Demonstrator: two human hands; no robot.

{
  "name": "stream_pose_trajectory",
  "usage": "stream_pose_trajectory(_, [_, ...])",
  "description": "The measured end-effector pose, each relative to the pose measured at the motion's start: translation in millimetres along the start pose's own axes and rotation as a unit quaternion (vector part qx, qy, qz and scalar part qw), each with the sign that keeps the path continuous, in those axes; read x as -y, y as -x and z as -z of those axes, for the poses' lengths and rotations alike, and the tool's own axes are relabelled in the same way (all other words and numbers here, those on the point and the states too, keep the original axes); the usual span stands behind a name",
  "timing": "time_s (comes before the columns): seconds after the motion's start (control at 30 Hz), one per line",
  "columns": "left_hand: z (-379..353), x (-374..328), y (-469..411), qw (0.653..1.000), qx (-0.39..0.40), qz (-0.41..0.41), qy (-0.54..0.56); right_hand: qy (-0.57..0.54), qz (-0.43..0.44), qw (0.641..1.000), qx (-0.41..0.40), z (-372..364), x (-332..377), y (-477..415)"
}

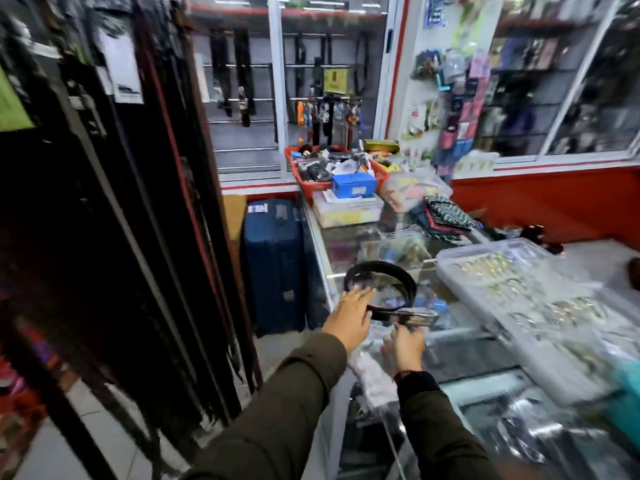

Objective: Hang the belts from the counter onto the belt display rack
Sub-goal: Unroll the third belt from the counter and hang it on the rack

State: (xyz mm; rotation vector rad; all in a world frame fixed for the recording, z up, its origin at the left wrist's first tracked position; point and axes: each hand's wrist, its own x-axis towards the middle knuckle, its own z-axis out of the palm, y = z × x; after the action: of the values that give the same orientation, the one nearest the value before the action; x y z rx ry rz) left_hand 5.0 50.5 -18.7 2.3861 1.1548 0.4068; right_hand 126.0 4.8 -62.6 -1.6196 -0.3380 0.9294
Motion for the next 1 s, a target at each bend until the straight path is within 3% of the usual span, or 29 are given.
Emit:
stream_pose_trajectory(0.17, [-21.2, -18.9, -37.9, 0.989, 0.12, 0.044, -0.08, -0.102, -0.087, 0.99, 0.037, 19.2, 9.1, -19.6])
stream_pose_trajectory(0.23, [-24.9, -21.3, -44.7, 0.986, 0.121, 0.046, -0.102, -0.039, -0.052, 0.998, 0.003, 24.8, 8.6, -22.5])
stream_pose_trajectory(0.4, [-25.6, -19.4, -47.1, 0.992, 0.052, 0.043, -0.109, -0.146, -0.05, 0.988, 0.013, 27.5, 3.9, -13.4])
stream_pose_trajectory(0.6, [-18.7, -12.0, -27.6, 0.994, -0.044, 0.086, 0.042, -0.259, -0.043, 0.96, 0.097, 23.6, 21.9, 5.3])
stream_pose_trajectory(0.8, [7.9, -5.8, 0.8, 0.964, -0.151, 0.129, 0.175, -0.192, -0.025, 0.97, 0.15, -7.3, 44.1, 20.4])
stream_pose_trajectory(1.0, [48.8, 9.8, 43.7, 0.933, -0.264, 0.154, 0.191, -0.069, 0.12, 0.971, 0.196, -43.3, 64.2, 48.6])
